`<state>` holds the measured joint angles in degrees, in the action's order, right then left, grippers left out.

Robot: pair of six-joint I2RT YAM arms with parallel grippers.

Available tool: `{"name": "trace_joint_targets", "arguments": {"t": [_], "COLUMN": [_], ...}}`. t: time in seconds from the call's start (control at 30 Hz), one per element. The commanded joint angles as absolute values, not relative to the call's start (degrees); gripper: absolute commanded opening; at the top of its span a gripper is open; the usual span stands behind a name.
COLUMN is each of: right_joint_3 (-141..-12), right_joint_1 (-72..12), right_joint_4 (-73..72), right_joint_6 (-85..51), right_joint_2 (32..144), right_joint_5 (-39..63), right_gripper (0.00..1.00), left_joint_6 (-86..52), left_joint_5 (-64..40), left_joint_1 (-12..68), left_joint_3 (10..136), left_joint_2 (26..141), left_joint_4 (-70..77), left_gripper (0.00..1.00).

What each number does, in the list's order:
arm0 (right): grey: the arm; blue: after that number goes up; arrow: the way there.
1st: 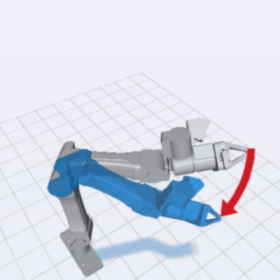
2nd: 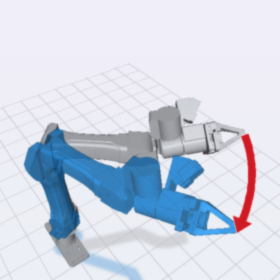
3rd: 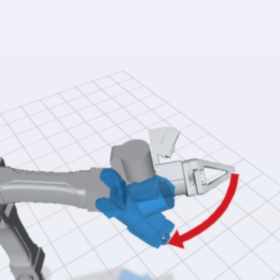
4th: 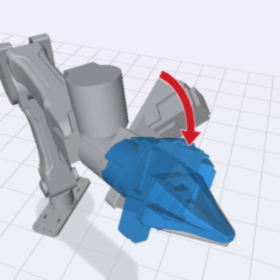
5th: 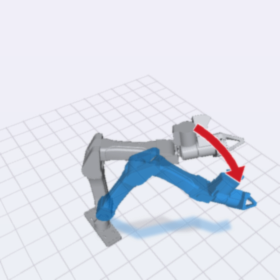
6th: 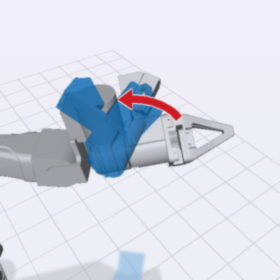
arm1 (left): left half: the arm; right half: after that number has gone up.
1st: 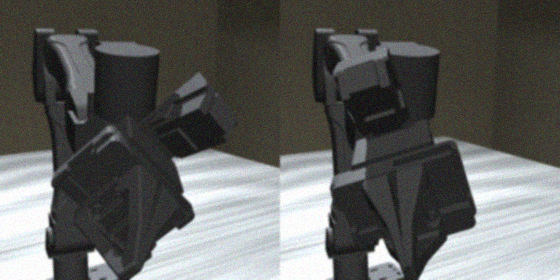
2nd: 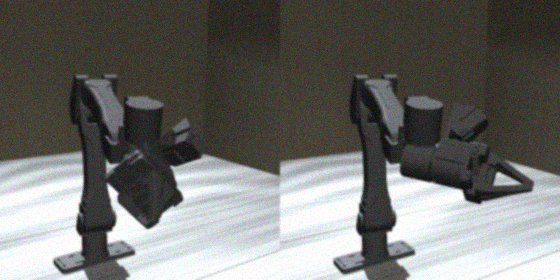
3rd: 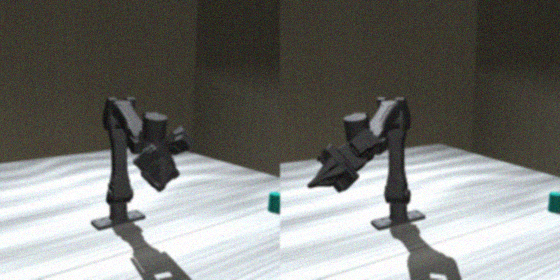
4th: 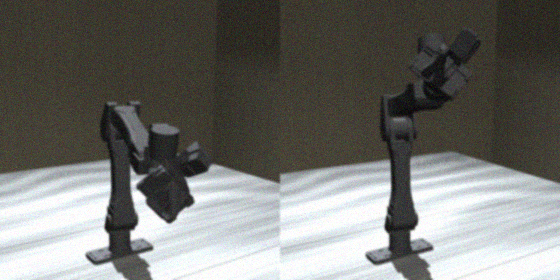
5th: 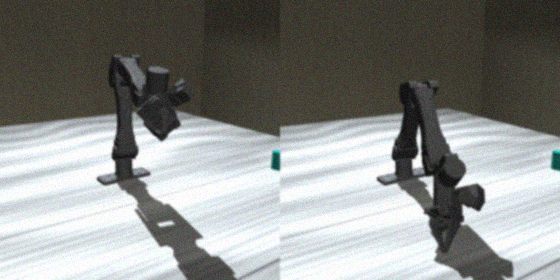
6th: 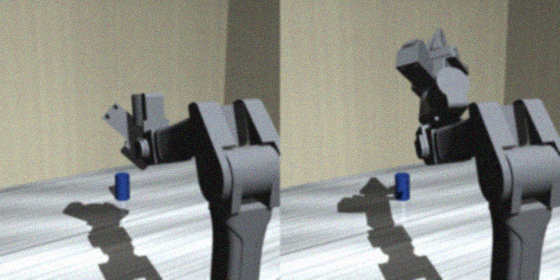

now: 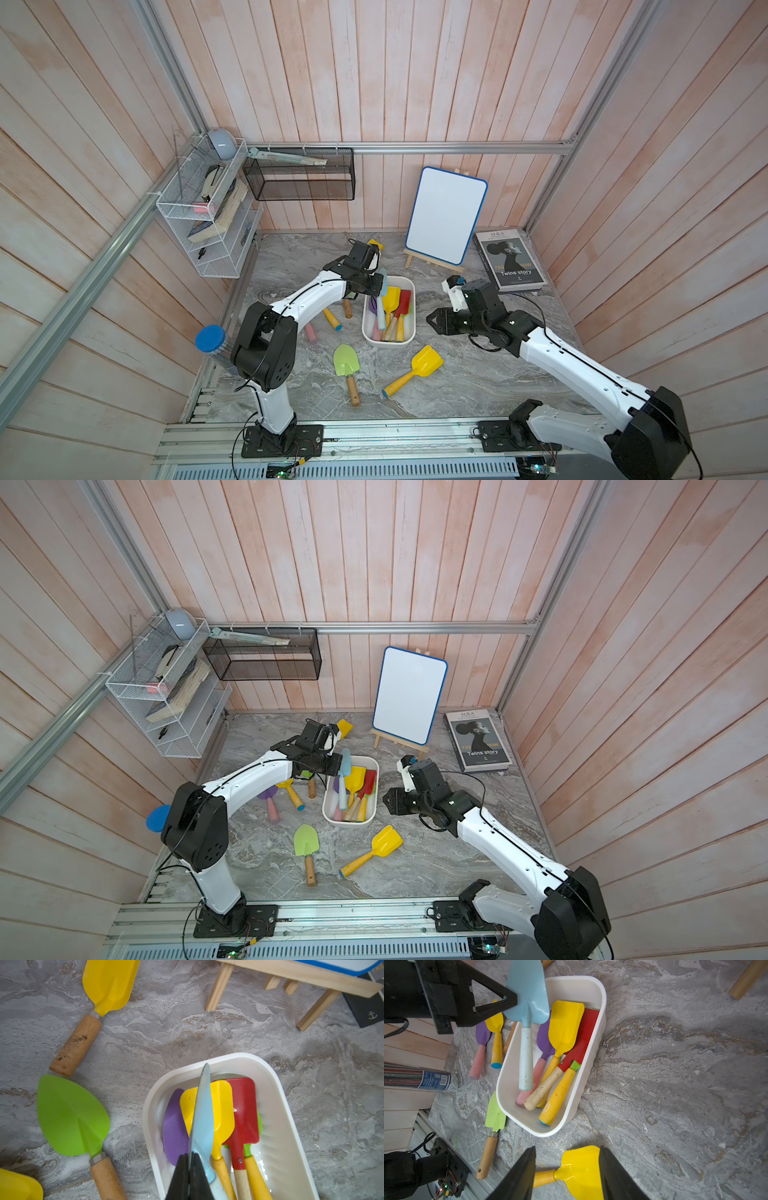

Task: Put the shovel into the storage box
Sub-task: Place the shovel in the storage box.

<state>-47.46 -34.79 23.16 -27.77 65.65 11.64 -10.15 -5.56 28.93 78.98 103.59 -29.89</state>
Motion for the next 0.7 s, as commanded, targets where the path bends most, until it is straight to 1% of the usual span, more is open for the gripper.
{"name": "trace_joint_targets", "arguments": {"t": [0.0, 0.67], "right_joint_3": [-46.33, -44.78], "right_joint_1": [-34.69, -34.42], "right_joint_4": [23.12, 22.65], "right_joint_6": [-26.92, -26.98], "right_joint_2": [65.59, 64.60], "right_joint_5": [11.32, 11.50], "right_gripper": [0.54, 0.54], "left_joint_6": [-10.71, -12.36], "left_joint_5": [-7.51, -7.89], "left_joint_1": [29.09, 30.85], "left_joint_3": [77.24, 73.23], "left_joint_2": [104.50, 106.17], "left_joint_4": [-28.31, -27.47], "left_gripper": [0.00, 0.00]}}
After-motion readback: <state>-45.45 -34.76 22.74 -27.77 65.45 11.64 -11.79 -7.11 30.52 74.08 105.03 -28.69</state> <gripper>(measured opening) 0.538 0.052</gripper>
